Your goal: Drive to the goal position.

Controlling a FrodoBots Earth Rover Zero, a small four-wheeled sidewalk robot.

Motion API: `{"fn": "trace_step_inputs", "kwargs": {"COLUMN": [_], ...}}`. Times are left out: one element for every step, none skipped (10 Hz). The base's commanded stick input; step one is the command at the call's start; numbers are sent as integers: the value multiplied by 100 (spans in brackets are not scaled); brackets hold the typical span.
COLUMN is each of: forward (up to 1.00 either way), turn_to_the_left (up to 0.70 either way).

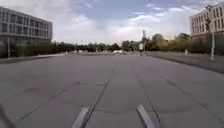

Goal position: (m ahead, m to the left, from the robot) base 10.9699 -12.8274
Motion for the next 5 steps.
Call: {"fn": "trace_step_inputs", "kwargs": {"forward": [70,70,70,70,70], "turn_to_the_left": [0,0,0,0,0]}}
